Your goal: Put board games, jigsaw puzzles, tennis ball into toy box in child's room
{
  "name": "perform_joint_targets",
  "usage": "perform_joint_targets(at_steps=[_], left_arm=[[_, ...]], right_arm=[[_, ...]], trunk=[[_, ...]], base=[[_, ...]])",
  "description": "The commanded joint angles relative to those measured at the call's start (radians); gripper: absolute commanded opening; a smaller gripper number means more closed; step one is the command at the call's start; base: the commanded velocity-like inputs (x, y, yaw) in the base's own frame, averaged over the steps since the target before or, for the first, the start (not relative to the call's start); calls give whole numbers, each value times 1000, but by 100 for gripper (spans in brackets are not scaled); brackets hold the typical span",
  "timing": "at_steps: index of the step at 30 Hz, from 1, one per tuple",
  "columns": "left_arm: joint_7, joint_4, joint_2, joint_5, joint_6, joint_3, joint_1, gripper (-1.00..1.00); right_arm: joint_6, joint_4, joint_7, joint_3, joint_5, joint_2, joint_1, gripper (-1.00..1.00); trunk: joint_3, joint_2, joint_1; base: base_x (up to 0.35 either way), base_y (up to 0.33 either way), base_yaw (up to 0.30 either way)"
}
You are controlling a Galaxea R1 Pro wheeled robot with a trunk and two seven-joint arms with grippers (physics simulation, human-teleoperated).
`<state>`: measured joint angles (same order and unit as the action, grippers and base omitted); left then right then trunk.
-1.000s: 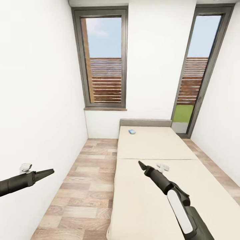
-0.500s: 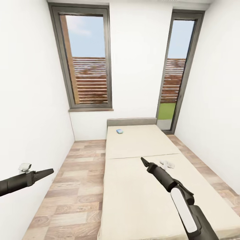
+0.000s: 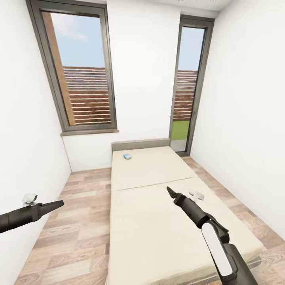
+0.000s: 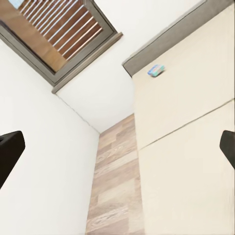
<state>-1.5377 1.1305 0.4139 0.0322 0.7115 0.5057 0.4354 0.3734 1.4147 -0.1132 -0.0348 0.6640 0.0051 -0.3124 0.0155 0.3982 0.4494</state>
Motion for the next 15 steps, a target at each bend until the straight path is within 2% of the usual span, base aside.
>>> perform_joint_targets(at_steps=[1, 8, 11, 15], left_arm=[[-4, 0, 0, 0, 11, 0, 0, 100], [-3, 0, 0, 0, 10, 0, 0, 100], [-4, 0, 1, 0, 10, 0, 0, 100], [-3, 0, 1, -1, 11, 0, 0, 100]], right_arm=[[4, 0, -1, 1, 5, 1, -1, 100], [-1, 1, 2, -1, 4, 3, -1, 100], [-2, 1, 3, -2, 3, 4, -1, 100], [-2, 1, 4, -3, 3, 5, -1, 100]], trunk=[[2, 2, 1], [2, 2, 1], [2, 2, 1], [2, 2, 1]], base=[[0, 125, -280], [0, 82, -272], [0, 38, -128], [0, 166, -46]])
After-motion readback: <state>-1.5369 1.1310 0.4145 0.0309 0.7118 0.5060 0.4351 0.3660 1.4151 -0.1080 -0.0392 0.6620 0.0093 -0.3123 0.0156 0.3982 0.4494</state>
